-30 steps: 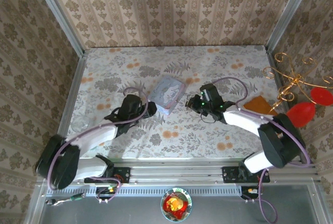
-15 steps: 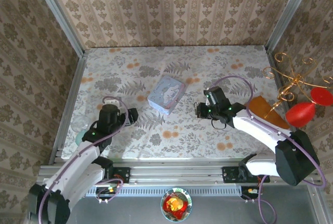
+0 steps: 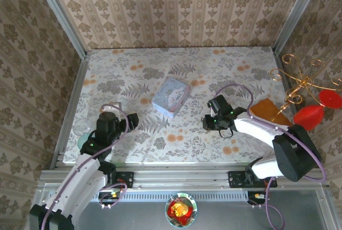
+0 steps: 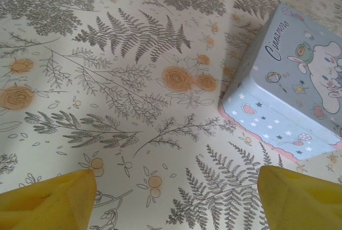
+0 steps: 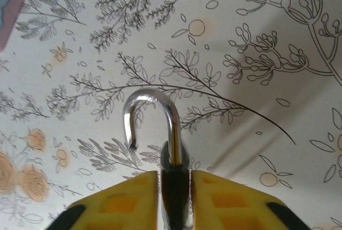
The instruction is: Unlock the padlock with the key
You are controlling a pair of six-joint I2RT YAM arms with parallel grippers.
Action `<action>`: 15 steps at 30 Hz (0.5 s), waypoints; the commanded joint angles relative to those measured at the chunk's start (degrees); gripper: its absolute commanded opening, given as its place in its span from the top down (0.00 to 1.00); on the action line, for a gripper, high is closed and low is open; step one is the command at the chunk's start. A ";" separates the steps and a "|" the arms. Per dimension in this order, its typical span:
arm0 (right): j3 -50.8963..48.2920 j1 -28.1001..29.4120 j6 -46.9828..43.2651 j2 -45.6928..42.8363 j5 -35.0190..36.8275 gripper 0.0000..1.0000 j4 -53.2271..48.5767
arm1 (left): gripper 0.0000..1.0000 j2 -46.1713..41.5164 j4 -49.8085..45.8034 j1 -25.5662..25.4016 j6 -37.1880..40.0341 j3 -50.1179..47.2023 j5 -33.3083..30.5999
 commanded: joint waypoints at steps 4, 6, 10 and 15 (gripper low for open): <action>0.44 -0.65 -2.64 -1.54 2.92 0.66 -2.68 | 0.20 -0.25 0.09 0.63 0.33 -0.47 -1.79; 0.62 -0.65 -2.90 -2.78 3.81 0.61 -3.33 | 0.20 -0.25 0.26 0.69 -0.11 -0.63 -2.26; 0.80 -0.65 -3.63 -5.64 5.28 0.55 -4.41 | 0.19 -0.14 0.22 0.77 -0.83 -0.16 -4.17; 1.82 -0.65 -5.69 -11.00 7.14 0.48 -5.72 | 0.00 0.37 0.80 0.86 -0.61 1.67 -8.18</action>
